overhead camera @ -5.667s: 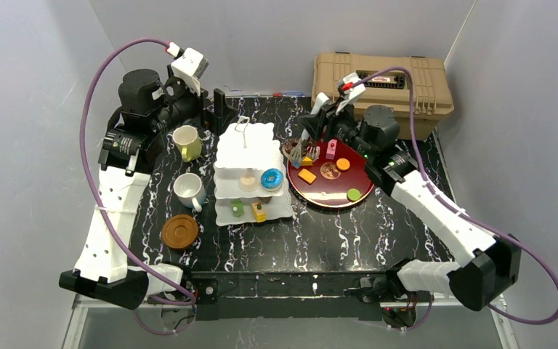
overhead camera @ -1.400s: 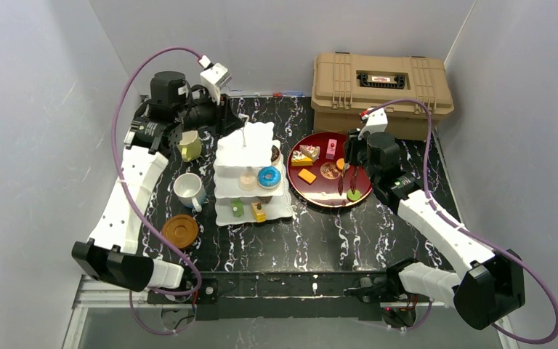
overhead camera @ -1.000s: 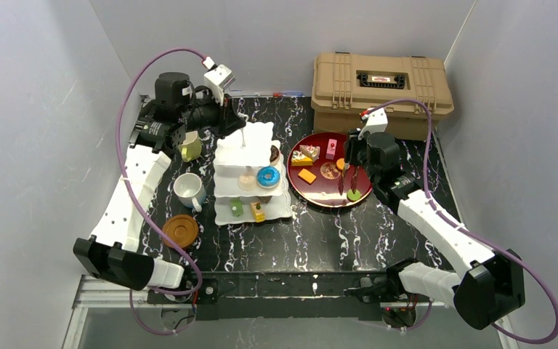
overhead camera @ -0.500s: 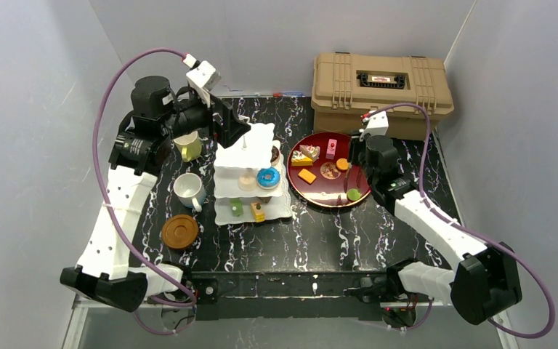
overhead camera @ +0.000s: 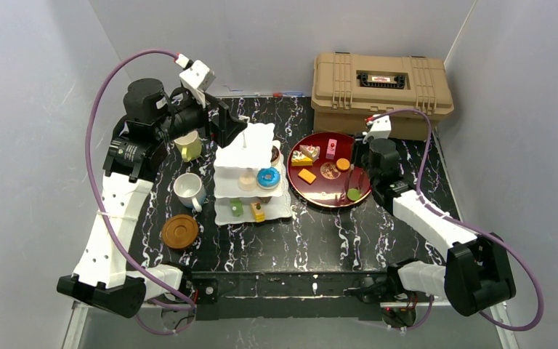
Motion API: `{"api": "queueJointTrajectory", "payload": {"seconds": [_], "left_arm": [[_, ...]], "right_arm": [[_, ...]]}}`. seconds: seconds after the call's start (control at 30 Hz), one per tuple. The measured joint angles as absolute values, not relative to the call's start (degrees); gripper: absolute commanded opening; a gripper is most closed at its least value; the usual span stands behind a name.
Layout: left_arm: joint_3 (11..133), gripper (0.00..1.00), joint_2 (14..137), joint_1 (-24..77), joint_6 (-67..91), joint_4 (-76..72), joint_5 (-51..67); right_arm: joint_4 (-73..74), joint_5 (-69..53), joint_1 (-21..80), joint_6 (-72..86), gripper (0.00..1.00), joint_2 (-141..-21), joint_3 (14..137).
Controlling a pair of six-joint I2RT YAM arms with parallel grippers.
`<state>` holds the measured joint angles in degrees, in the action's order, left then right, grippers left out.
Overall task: Serve the afternoon tea
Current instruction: Adjust the desert table at the center of the board, then pick up the desert from the tray.
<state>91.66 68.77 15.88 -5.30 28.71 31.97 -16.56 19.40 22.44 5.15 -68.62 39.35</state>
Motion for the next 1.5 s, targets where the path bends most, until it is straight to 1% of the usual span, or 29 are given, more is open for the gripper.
{"api": "queueJointTrajectory", "payload": {"seconds": [0.13,0.27,0.37,0.57,0.73,0.8,0.9,1.0,1.2,1.3,1.5], "left_arm": [[91.7,0.98,68.8,15.9,-5.3,28.7,31.9],[91.7,0.98,68.8,15.9,-5.3,28.6,31.8],[91.7,0.98,68.8,15.9,-5.3,28.5,31.6],[91.7,0.98,68.8,15.9,-5.1,28.3,30.8],[92.0,0.98,68.8,15.9,-5.1,28.2,30.2],[92.0,0.98,68.8,15.9,-5.1,28.2,30.0],[92.0,0.98,68.8,15.9,-5.1,28.2,29.8],[92.0,0.98,68.8,15.9,-5.1,28.2,29.7],[92.0,0.98,68.8,15.9,-5.1,28.2,29.3],[92.0,0.98,68.8,15.9,-5.1,28.0,29.3],[92.0,0.98,68.8,15.9,-5.1,27.4,29.3]], "right_arm": [[-16.8,18.8,22.2,5.5,0.58,-68.6,39.0],[-16.8,18.4,22.1,5.8,0.59,-68.4,37.9],[-16.6,18.3,22.1,5.8,0.57,-67.9,36.9],[-16.2,18.3,22.1,6.3,0.42,-67.5,36.8],[-14.5,18.2,22.1,7.2,0.35,-66.3,36.8],[-13.5,18.2,22.1,7.3,0.35,-65.7,36.8],[-12.3,18.2,22.1,7.3,0.45,-64.9,36.9],[-10.5,17.8,22.1,7.3,0.47,-64.1,37.1],[-7.7,17.0,22.1,7.2,0.49,-62.2,37.2],[-6.9,16.5,22.1,7.3,0.46,-62.1,37.2],[-7.0,16.3,22.1,7.3,0.34,-62.2,37.2]]}}
